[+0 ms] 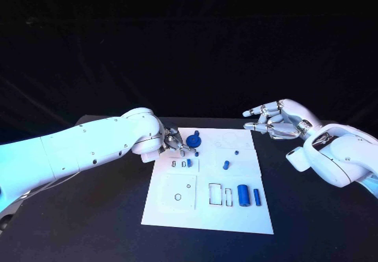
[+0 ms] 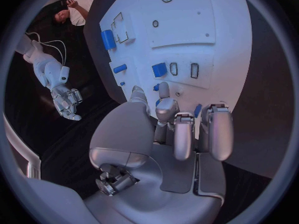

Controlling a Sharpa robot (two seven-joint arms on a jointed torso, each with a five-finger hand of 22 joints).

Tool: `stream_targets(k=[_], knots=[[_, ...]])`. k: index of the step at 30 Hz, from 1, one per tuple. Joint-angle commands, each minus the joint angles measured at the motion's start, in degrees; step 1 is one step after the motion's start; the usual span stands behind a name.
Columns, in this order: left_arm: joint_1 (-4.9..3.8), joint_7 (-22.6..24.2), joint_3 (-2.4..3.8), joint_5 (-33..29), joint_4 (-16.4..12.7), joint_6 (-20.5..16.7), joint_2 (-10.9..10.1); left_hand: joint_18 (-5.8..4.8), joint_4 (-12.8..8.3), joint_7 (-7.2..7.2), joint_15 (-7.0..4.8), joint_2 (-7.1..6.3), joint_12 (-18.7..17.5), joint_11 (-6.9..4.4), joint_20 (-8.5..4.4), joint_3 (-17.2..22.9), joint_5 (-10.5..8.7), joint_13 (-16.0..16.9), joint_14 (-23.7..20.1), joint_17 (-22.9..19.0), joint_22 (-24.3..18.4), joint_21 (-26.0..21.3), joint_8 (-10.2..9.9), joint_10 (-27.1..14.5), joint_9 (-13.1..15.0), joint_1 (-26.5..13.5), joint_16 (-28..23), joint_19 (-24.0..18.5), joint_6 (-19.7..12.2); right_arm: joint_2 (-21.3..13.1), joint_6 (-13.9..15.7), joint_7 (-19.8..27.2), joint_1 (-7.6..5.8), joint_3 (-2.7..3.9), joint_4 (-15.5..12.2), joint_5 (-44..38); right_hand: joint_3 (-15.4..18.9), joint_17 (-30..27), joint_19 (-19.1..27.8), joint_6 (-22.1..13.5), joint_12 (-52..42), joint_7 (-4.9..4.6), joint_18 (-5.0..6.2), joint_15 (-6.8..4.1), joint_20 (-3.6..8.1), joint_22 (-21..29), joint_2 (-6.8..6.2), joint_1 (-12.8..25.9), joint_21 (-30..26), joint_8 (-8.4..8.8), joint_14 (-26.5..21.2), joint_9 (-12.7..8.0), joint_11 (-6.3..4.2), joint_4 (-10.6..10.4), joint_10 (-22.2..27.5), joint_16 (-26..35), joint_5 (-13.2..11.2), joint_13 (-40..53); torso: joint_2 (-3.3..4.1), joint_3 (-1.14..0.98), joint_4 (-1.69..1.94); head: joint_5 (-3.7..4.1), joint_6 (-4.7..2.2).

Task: Assemble the parts on the task board

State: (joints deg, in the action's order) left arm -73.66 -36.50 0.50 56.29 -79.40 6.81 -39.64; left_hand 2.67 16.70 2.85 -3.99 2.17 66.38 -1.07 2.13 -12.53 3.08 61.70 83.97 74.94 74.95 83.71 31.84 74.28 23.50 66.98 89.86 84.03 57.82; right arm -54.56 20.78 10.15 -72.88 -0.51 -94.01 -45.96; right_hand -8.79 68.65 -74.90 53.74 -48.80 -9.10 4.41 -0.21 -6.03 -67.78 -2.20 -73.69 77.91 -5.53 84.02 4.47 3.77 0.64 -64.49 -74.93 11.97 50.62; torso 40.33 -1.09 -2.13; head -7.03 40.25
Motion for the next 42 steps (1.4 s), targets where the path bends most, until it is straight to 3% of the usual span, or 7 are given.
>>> stream_targets(k=[1,7,16,42], knots=[[-0.13,-2.88,-0.07,3.01,0.93,3.12,1.07,-0.55,0.0,-0.18,-0.66,0.06,0.78,-0.23,-0.53,-1.03,-0.34,0.88,6.03,15.06,5.57,0.52,1.29,0.6,1.47,-1.18,0.14,2.14,-0.77,0.24,-1.19,-0.88,-0.01,-0.04,0.23,0.05,0.24,-0.16,-0.31,0.42,-0.21,0.19,0.63,-0.39,0.3,0.0,0.11,-0.14,0.07,-0.37,1.32,0.07,-0.02,-0.03,-0.31,0.27,-0.13,-0.07,0.06,0.07,-0.06,-0.17,0.22],[-0.16,-3.09,-0.34,3.14,2.03,4.16,2.6,-0.72,0.01,-0.54,-1.01,0.35,1.74,-0.52,-0.83,-2.33,-0.4,2.03,6.03,15.06,6.43,1.06,3.08,1.17,3.69,-2.01,0.14,2.4,-1.53,0.54,-1.28,-1.07,-0.01,-0.11,0.5,-0.14,0.24,-0.16,-0.31,0.42,-0.21,0.19,0.63,-0.39,0.3,0.0,0.11,-0.14,0.07,-0.37,1.32,0.07,-0.02,-0.03,-0.31,0.27,-0.13,-0.07,0.11,0.07,-0.09,-0.16,0.52],[-0.16,-3.28,-0.74,3.69,3.45,6.11,3.98,-0.78,-0.03,-0.65,-1.09,0.53,2.04,-0.63,-0.94,-2.76,-0.4,2.42,6.03,15.06,6.74,1.24,3.77,1.34,4.63,-1.99,0.14,2.48,-1.95,0.73,-1.48,-1.19,0.0,-0.18,0.76,-0.19,0.27,-0.23,-0.25,0.46,-0.18,0.21,0.65,-0.4,0.31,0.12,0.13,-0.12,0.01,-0.4,1.32,0.07,-0.03,-0.04,-0.31,0.32,-0.14,-0.12,0.07,0.12,0.0,-0.13,0.87],[-0.14,-3.39,-0.88,4.03,4.51,8.83,5.24,-0.82,-0.4,-0.82,-1.22,1.81,2.37,-0.78,-1.08,-3.08,-0.37,2.96,6.03,15.06,7.06,1.41,5.26,1.51,6.99,0.23,0.14,2.49,-2.96,1.15,-2.1,-2.03,0.04,-0.35,1.34,-0.92,0.24,-0.49,-0.2,0.6,0.11,0.29,0.69,-0.48,0.39,0.33,0.34,-0.43,-0.15,-0.51,1.29,0.07,-0.12,0.08,-0.22,0.61,0.17,-0.53,0.08,0.09,0.04,-0.14,1.79]])
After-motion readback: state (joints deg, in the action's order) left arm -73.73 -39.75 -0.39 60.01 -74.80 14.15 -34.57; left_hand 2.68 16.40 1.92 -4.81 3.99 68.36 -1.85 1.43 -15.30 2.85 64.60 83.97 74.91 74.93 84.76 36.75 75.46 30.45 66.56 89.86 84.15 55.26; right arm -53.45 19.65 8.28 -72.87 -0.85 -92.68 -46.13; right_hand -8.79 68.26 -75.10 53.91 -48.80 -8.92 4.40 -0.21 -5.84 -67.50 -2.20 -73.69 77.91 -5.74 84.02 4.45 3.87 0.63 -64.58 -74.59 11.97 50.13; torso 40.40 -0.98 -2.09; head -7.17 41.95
